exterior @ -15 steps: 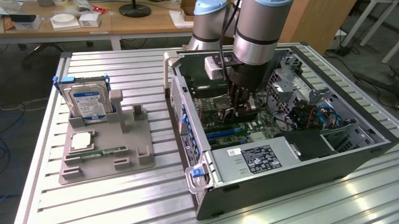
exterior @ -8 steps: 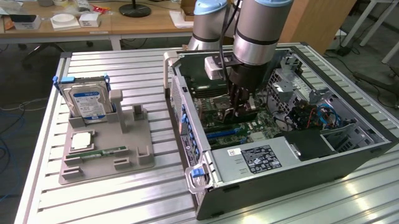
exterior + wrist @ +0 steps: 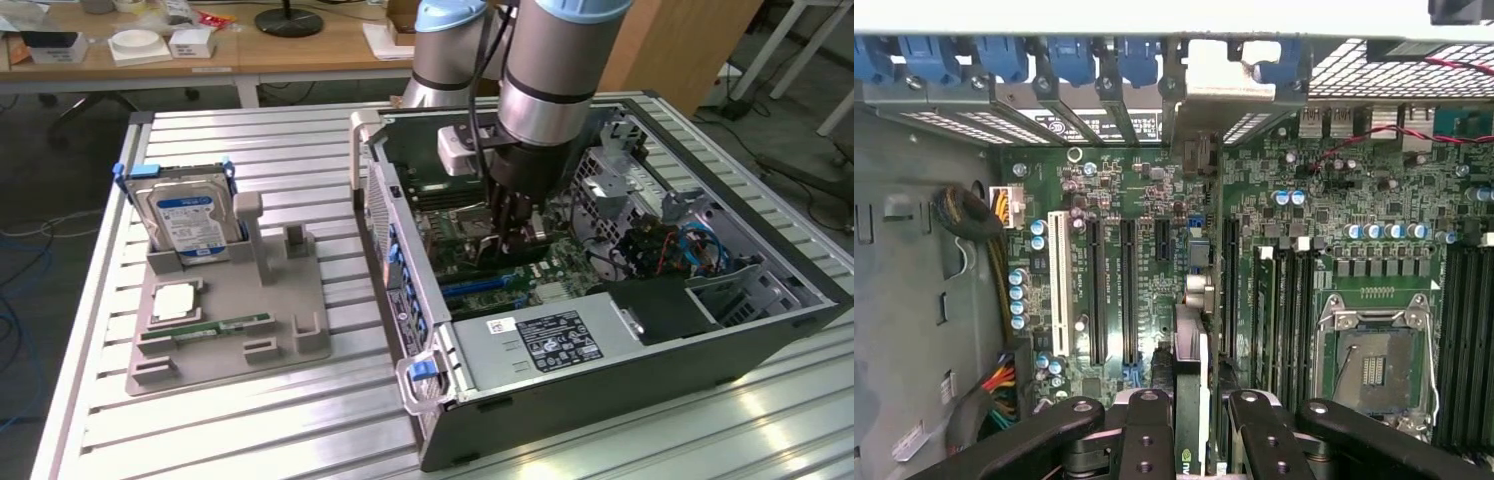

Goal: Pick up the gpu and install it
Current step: 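Insert the gpu into the slot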

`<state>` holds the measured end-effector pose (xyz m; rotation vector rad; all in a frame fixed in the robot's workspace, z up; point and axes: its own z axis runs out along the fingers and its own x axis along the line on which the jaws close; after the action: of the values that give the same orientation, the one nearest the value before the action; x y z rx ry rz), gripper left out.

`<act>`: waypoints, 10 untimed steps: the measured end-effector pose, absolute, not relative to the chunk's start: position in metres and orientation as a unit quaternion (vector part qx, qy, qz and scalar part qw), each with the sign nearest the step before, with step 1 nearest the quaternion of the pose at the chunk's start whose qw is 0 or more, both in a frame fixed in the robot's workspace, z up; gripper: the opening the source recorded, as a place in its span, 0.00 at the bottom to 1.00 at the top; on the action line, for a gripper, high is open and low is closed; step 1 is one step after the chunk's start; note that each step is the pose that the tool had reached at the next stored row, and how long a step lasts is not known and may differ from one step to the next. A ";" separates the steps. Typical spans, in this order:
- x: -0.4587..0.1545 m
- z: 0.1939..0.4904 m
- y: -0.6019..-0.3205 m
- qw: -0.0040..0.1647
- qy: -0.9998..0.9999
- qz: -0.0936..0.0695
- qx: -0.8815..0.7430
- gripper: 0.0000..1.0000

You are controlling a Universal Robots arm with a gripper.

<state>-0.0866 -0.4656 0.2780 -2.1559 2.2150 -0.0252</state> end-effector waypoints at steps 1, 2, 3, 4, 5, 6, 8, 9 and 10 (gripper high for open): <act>-0.087 0.277 -0.466 0.025 0.716 -0.008 -0.697 0.26; -0.087 0.277 -0.466 0.025 0.716 -0.008 -0.697 0.26; -0.087 0.276 -0.466 0.025 0.716 -0.008 -0.697 0.26; -0.087 0.276 -0.466 0.025 0.716 -0.008 -0.697 0.26; -0.088 0.276 -0.466 0.025 0.716 -0.008 -0.697 0.26; -0.088 0.275 -0.466 0.025 0.716 -0.007 -0.697 0.26; -0.088 0.274 -0.466 0.024 0.716 -0.007 -0.697 0.26; -0.088 0.274 -0.466 0.024 0.716 -0.007 -0.697 0.26; -0.088 0.273 -0.466 0.024 0.716 -0.007 -0.697 0.26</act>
<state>-0.0883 -0.4657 0.2728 -2.1579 2.2167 -0.0215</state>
